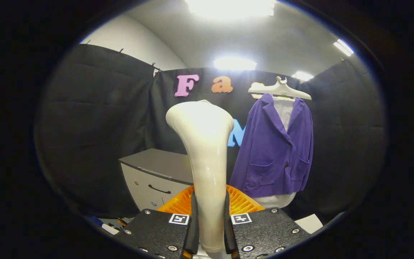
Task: Iron the clothes twice with a garment steamer, once on the left side and once on the right side.
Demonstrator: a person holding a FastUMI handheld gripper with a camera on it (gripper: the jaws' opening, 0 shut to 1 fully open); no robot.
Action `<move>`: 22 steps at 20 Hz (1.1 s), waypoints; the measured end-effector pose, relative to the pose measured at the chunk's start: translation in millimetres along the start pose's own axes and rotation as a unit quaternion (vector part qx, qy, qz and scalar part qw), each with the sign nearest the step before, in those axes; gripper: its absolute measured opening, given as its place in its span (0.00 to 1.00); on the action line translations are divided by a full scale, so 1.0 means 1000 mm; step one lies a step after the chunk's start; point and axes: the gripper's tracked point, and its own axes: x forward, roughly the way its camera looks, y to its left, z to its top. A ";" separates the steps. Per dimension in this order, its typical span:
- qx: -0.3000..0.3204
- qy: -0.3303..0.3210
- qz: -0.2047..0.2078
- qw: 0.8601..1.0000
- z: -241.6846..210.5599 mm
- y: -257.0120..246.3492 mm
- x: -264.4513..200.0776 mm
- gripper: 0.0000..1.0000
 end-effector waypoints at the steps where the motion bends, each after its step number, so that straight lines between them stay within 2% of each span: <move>1: 0.001 -0.002 0.001 1.000 0.001 0.006 -0.003 0.28; 11: -0.006 0.003 -0.018 1.000 -0.004 0.042 0.013 0.28; 18: 0.008 0.012 -0.041 0.999 -0.010 0.036 0.030 0.28; 22: 0.014 0.015 -0.035 0.999 -0.004 0.025 0.043 0.28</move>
